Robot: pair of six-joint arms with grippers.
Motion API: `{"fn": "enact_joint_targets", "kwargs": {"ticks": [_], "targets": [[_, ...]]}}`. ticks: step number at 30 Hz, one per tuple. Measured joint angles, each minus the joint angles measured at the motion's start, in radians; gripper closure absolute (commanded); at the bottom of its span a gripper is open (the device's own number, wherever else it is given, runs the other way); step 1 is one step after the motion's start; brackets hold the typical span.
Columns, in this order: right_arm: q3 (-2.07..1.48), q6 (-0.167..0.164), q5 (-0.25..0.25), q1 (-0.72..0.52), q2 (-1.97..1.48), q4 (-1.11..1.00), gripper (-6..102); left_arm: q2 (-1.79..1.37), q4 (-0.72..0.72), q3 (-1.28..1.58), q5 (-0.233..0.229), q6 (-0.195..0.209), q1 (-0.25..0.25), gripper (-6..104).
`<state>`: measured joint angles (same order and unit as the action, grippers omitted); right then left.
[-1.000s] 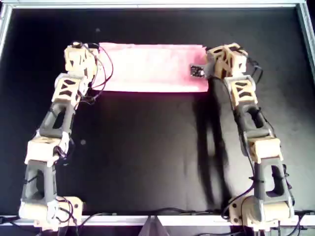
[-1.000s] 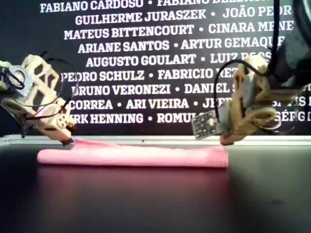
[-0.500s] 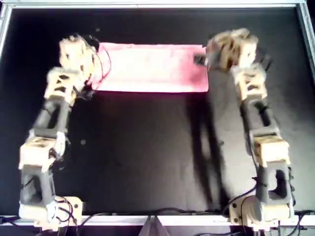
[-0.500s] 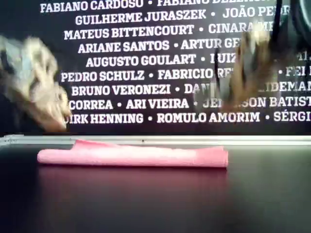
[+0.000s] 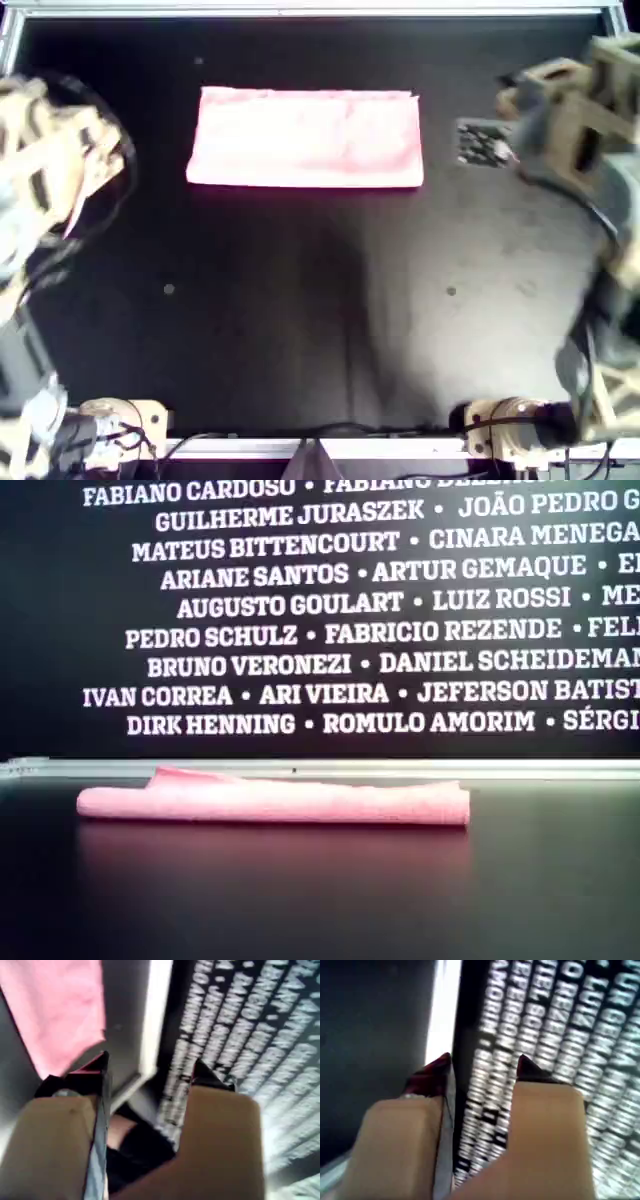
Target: Fold a cloth
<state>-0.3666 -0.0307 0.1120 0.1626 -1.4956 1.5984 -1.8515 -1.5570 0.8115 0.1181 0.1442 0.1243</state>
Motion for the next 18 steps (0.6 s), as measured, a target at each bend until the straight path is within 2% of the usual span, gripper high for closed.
{"fn": "enact_joint_targets", "kwargs": {"ticks": [2,5,9,11,14,18], "targets": [[-0.071,-0.006,0.000,0.002,-0.132,0.002,44,-0.112,-0.002,0.083,-0.002,0.057,-0.023,41],[-0.284,-0.002,0.000,0.008,-0.397,0.002,44,-0.345,-0.002,0.255,0.003,0.115,-0.054,41],[-0.744,-0.003,0.000,0.011,-0.804,-0.011,44,-0.660,0.005,0.571,0.006,0.121,-0.055,41],[-1.002,-0.005,0.000,0.011,-0.945,-0.067,44,-0.759,0.069,0.761,0.006,0.127,-0.055,41],[-1.388,-0.008,0.000,0.011,-1.129,-0.236,44,-0.864,0.265,1.063,0.006,0.057,-0.055,41],[-1.830,-0.008,0.003,0.012,-1.272,-0.532,45,-0.930,0.624,1.466,0.006,-0.101,-0.055,41]]}}
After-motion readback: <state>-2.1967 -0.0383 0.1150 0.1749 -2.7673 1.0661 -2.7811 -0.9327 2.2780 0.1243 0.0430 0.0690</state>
